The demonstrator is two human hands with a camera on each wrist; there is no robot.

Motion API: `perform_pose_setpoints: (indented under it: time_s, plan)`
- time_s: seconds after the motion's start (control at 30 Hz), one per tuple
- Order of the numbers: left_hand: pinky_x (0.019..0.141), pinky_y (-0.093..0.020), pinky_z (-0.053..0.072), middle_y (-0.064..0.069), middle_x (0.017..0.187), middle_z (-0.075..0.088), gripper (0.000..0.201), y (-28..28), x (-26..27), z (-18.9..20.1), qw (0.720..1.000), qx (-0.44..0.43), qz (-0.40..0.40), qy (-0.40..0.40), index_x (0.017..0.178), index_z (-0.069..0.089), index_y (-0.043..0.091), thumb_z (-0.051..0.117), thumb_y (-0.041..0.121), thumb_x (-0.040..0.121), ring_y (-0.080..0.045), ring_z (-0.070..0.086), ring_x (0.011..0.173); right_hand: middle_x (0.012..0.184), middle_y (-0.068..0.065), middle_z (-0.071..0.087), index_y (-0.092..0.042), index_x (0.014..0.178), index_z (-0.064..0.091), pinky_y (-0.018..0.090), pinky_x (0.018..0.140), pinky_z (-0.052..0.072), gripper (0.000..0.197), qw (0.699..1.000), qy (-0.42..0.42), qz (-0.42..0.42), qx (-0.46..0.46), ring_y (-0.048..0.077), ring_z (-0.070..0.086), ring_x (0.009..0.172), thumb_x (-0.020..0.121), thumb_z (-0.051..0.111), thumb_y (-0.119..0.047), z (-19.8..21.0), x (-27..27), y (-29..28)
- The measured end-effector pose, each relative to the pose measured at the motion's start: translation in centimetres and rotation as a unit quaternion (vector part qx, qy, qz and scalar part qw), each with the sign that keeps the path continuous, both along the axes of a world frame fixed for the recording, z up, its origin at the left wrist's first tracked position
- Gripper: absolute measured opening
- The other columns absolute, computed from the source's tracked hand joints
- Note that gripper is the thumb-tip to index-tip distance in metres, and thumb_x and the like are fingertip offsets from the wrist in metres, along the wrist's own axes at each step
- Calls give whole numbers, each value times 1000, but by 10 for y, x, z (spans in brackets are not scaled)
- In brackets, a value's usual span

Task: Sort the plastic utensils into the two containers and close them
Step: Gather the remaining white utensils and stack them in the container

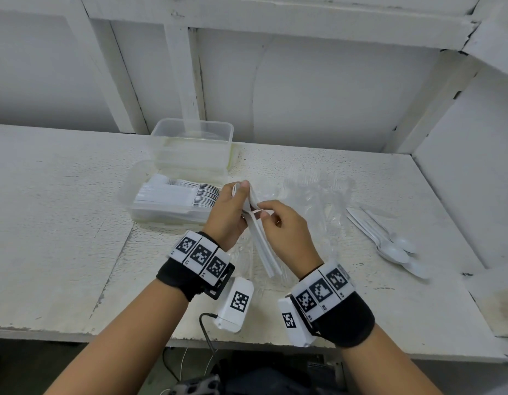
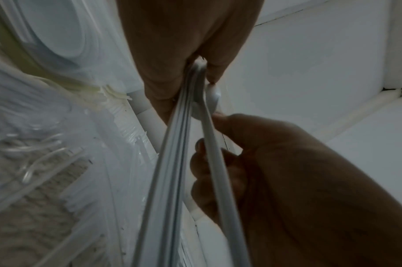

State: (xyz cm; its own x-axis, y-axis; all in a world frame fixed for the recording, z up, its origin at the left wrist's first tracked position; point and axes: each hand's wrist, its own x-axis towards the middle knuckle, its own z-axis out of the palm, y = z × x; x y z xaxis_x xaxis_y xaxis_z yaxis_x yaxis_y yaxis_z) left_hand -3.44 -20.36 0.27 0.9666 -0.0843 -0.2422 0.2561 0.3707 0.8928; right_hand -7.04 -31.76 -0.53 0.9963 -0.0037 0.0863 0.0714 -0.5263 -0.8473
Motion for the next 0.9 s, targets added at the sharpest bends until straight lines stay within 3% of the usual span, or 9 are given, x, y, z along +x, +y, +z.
perform_pose_setpoints:
  time_s: [0.07, 0.2, 0.3, 0.37, 0.53, 0.63, 0.73, 0.8, 0.9]
  plan:
    - [65, -28, 53, -4, 82, 50, 20, -1, -1, 0, 1000, -2, -6, 7, 104, 45, 11, 41, 30, 99, -14, 55, 70, 95, 3, 61, -20, 114, 64, 9, 71, 39, 25, 1000, -16, 9, -15, 3, 51, 76, 95, 48, -19, -1, 0, 3]
    - [63, -28, 52, -6, 87, 53, 25, -2, -1, 1, 1000, -4, -15, 22, 114, 44, 13, 42, 32, 98, -13, 56, 71, 86, 4, 57, -19, 117, 64, 23, 79, 44, 26, 997, -38, 35, -48, 16, 54, 85, 95, 50, -20, -1, 0, 8]
    - [67, -29, 49, -5, 83, 52, 17, 1, 0, 3, 999, -13, -13, 26, 108, 52, 16, 43, 27, 98, -14, 53, 75, 89, 2, 48, -26, 125, 58, 8, 72, 37, 31, 997, -20, 55, -47, 13, 52, 86, 96, 47, -24, 0, 0, 6]
    - [65, -29, 48, -5, 77, 51, 15, 4, 2, 5, 999, -29, -3, 36, 99, 53, 15, 42, 25, 99, -15, 52, 72, 94, 2, 48, -30, 130, 52, 5, 72, 36, 35, 995, 4, 81, -52, 12, 53, 89, 97, 45, -25, 1, -1, 2]
    - [73, -35, 48, -8, 77, 52, 20, 8, 7, 7, 998, -48, 23, 43, 94, 49, 13, 42, 31, 99, -19, 53, 70, 89, -3, 58, -36, 134, 41, 22, 68, 56, 40, 991, 53, 117, 45, 12, 68, 68, 98, 44, -20, 3, -10, -1]
    - [71, -32, 50, -8, 78, 52, 22, 7, 9, 8, 997, -46, 40, 52, 93, 49, 12, 40, 31, 99, -20, 56, 71, 88, 0, 61, -34, 132, 42, 22, 62, 56, 36, 989, 60, 114, 79, 13, 68, 64, 97, 47, -25, 2, -14, 1]
    - [75, -34, 50, -8, 77, 51, 25, 10, 12, 9, 993, -78, 55, 74, 92, 48, 11, 39, 33, 99, -21, 57, 73, 80, -8, 60, -45, 139, 31, 20, 57, 50, 48, 984, 92, 136, 65, 1, 59, 59, 97, 47, -31, 0, -13, -1]
    - [80, -36, 49, -8, 78, 52, 25, 12, 14, 10, 990, -97, 49, 86, 96, 46, 11, 39, 35, 99, -22, 59, 78, 93, -13, 60, -50, 142, 19, 15, 66, 44, 54, 981, 107, 156, 34, -5, 54, 70, 98, 44, -31, -2, -13, 0]
    - [75, -33, 51, -7, 86, 58, 38, 14, 15, 10, 992, -88, 29, 82, 121, 42, 13, 38, 42, 98, -22, 59, 89, 137, -11, 46, -44, 145, 17, 10, 84, 38, 54, 985, 88, 148, 13, -1, 52, 102, 100, 40, -25, -5, -11, 2]
